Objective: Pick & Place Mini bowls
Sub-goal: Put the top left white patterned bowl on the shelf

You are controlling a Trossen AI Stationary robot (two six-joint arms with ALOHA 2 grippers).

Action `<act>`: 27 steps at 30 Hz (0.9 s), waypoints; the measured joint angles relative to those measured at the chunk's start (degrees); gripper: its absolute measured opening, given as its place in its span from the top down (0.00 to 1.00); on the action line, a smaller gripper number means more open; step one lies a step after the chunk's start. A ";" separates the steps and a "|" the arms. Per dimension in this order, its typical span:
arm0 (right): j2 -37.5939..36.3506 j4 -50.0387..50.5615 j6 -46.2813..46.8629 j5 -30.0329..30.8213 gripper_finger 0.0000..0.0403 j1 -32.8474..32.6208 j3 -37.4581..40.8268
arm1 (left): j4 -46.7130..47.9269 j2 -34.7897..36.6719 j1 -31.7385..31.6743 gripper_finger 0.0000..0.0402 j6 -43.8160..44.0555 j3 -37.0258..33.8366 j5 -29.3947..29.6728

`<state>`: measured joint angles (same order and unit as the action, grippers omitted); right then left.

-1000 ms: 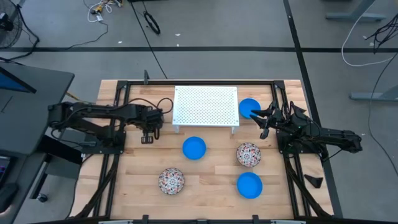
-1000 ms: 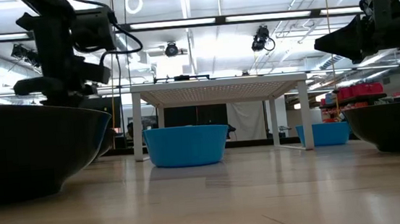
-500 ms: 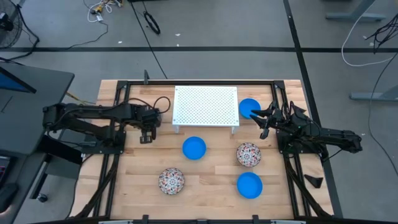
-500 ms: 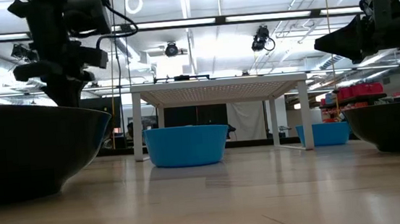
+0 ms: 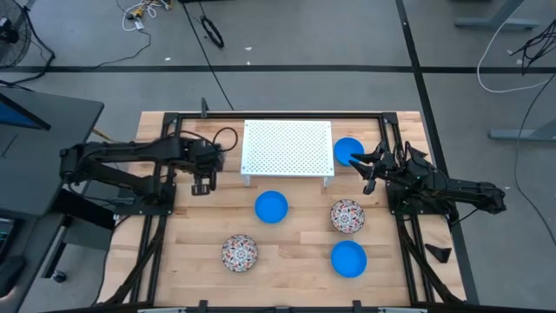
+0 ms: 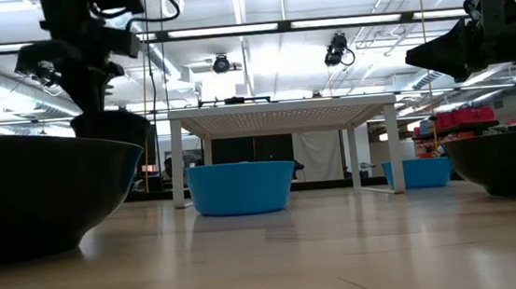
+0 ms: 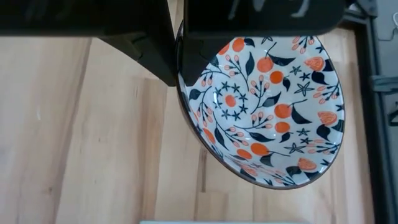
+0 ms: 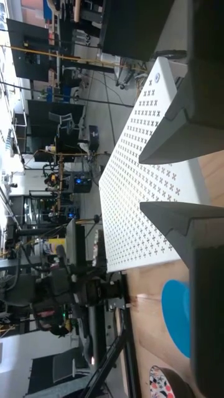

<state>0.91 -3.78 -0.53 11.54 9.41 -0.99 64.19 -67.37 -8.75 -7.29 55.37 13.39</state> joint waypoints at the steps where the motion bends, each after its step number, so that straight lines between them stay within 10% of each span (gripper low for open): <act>1: -0.01 0.01 0.01 -0.01 0.73 -0.01 0.01 | 0.49 0.01 0.00 0.97 -0.02 0.92 0.04; 27: 0.00 -0.01 -0.01 0.01 0.73 -0.02 0.00 | 21.31 0.04 -0.02 0.97 -6.88 24.92 3.13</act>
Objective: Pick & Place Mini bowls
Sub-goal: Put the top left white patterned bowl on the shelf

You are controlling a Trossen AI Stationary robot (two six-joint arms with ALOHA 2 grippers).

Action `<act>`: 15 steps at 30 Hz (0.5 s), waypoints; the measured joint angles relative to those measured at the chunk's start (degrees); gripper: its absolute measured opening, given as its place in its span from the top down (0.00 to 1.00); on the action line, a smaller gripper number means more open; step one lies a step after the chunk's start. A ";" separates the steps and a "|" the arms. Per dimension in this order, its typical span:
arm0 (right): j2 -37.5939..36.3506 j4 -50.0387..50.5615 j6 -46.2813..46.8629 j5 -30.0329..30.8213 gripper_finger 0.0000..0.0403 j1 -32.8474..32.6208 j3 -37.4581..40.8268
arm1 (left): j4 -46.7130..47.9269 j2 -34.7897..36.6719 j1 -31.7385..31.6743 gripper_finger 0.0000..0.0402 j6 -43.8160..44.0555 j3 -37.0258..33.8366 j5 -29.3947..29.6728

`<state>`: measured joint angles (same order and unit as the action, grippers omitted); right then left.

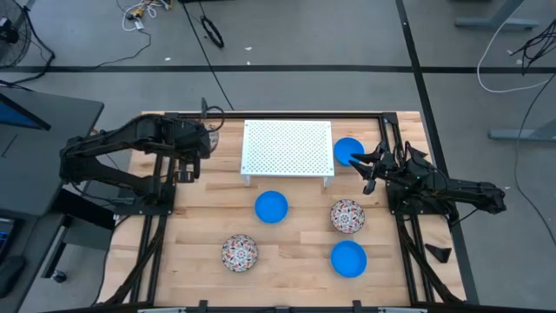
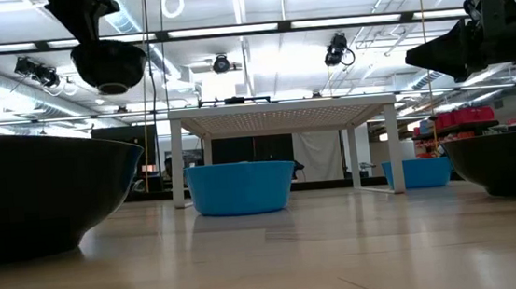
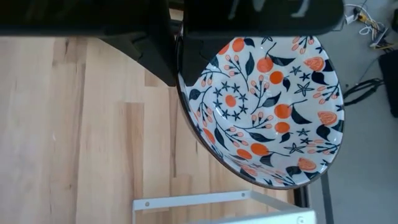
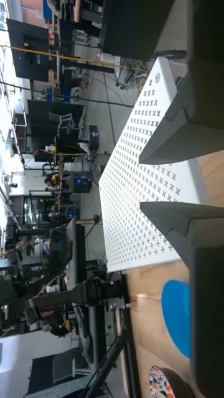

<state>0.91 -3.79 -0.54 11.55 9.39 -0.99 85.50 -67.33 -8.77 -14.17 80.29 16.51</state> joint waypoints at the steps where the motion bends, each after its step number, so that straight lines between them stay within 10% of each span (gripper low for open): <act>1: -0.02 0.00 0.00 0.00 0.73 0.02 0.00 | 0.53 0.00 0.00 0.97 0.00 0.85 0.02; 15: 0.00 0.02 0.02 -0.02 0.73 0.02 0.01 | 4.52 0.00 1.06 0.97 0.23 5.48 0.12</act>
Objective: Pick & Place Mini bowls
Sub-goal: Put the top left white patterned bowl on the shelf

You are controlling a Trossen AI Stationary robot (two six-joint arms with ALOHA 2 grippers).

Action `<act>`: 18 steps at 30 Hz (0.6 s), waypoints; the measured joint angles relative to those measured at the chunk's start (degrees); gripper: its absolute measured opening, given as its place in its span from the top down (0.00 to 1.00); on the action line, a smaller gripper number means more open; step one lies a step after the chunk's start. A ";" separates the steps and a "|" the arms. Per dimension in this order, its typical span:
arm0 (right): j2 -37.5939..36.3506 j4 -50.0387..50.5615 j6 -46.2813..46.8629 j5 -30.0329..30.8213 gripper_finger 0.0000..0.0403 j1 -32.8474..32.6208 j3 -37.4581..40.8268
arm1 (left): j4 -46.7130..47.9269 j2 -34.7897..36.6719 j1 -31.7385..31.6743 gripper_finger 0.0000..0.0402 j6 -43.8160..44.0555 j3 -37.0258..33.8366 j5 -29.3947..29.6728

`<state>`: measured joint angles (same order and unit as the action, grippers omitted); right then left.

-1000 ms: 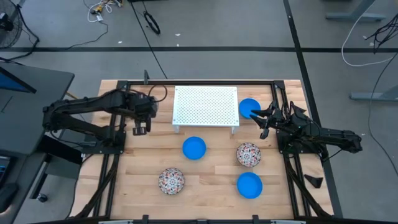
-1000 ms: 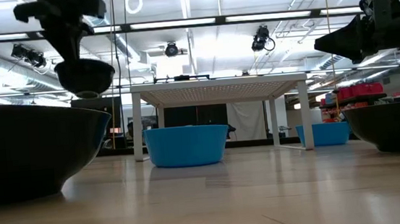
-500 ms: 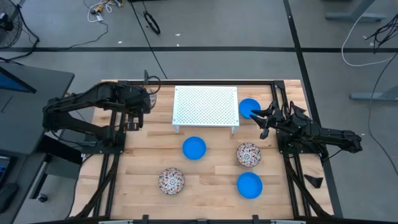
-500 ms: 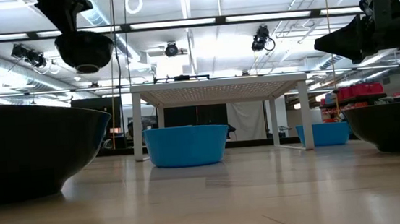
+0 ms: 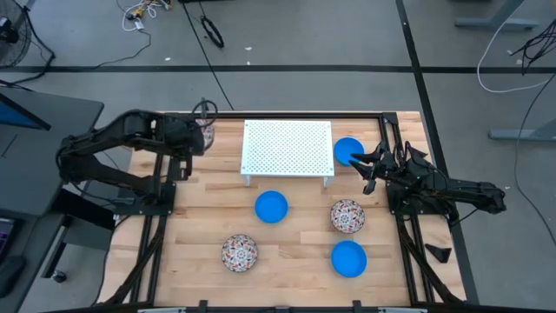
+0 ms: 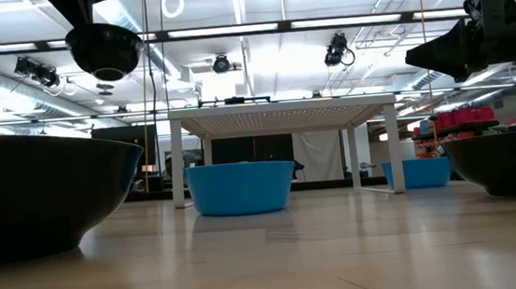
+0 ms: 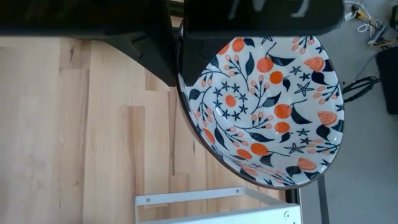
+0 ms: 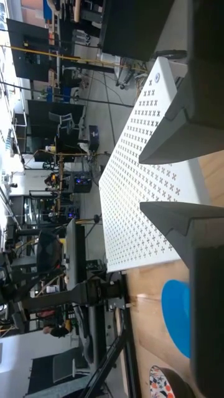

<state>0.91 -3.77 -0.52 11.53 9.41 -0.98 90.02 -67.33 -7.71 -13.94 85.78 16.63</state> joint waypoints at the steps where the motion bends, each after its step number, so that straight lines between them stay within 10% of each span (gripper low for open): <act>1: 0.00 0.00 -0.02 0.02 0.73 0.00 0.00 | 0.00 0.00 0.24 0.97 -0.12 0.00 0.32; 18: 0.00 0.01 0.00 0.00 0.73 0.00 -0.01 | -3.05 -6.60 0.62 0.97 -0.32 0.03 2.85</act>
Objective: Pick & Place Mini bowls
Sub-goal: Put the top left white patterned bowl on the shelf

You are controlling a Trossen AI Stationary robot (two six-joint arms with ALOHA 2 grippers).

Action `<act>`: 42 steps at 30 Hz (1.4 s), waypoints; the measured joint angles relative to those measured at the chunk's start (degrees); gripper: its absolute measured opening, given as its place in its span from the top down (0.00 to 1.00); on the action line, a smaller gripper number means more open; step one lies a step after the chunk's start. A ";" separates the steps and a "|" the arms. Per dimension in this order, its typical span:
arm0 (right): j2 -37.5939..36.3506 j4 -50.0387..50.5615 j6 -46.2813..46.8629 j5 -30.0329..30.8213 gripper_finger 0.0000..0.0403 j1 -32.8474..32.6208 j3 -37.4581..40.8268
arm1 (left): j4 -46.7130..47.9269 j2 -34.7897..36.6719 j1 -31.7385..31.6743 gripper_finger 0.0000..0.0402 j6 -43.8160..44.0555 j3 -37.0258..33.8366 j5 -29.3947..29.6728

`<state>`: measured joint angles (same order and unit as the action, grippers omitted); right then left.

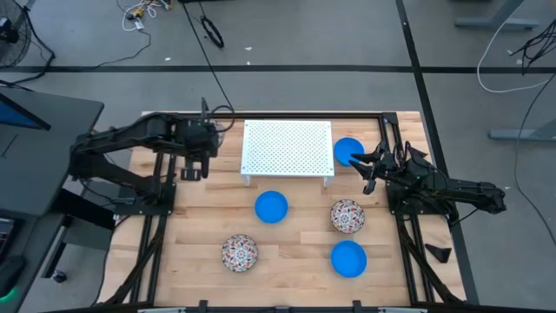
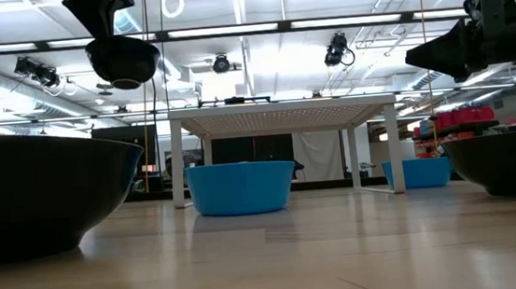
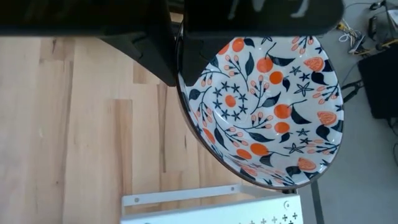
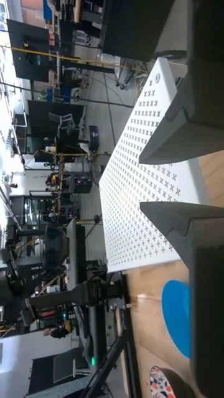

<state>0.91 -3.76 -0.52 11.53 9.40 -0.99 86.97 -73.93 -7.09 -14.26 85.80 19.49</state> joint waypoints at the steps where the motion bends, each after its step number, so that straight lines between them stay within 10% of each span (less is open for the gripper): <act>1: 0.00 0.00 -0.02 -0.02 0.73 -0.02 0.00 | -0.03 -0.26 0.00 0.97 0.00 0.02 -0.03; 12: 0.00 -0.01 -0.02 0.00 0.73 -0.02 0.02 | -2.63 -5.07 0.00 0.97 -4.94 2.75 -0.39; 42: 0.00 -9.70 14.06 -3.30 0.73 0.01 0.00 | -2.29 -33.16 1.31 0.97 -21.57 42.36 -9.72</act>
<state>0.91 -13.47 13.54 8.23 9.41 -0.99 84.67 -107.10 -5.78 -35.84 128.17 9.77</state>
